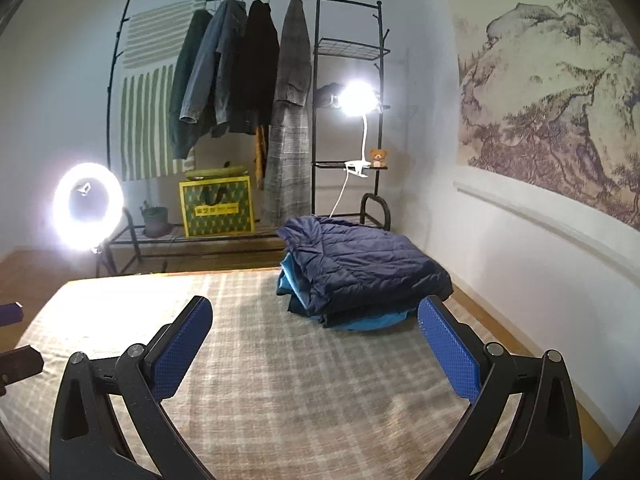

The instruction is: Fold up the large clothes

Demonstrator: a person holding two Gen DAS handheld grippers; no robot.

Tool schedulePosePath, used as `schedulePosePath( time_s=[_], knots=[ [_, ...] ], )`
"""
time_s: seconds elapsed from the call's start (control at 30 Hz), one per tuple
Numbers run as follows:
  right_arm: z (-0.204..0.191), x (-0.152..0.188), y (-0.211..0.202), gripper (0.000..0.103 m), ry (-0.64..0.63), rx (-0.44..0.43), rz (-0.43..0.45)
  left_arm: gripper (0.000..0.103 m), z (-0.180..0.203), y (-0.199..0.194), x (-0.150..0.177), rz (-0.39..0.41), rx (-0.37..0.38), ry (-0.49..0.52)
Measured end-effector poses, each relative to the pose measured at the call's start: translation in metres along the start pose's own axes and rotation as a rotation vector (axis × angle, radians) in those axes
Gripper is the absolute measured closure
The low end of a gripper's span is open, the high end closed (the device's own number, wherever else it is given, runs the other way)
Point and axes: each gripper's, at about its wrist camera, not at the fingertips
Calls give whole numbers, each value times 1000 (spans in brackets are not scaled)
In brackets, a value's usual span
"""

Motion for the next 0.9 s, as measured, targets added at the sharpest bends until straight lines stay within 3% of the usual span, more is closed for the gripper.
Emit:
schedulePosePath(
  time_s=[0.9],
  knots=[
    [5, 4, 5, 1, 27, 27, -8, 0, -1, -7, -6, 25, 1, 4]
  ],
)
Point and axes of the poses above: each gripper's, at about its wrist camera, not at the fingertips, and y roughly the way its jaws point, z to its right, x to its underside, and after that the axes turned 5 degrees about -z, right-handed
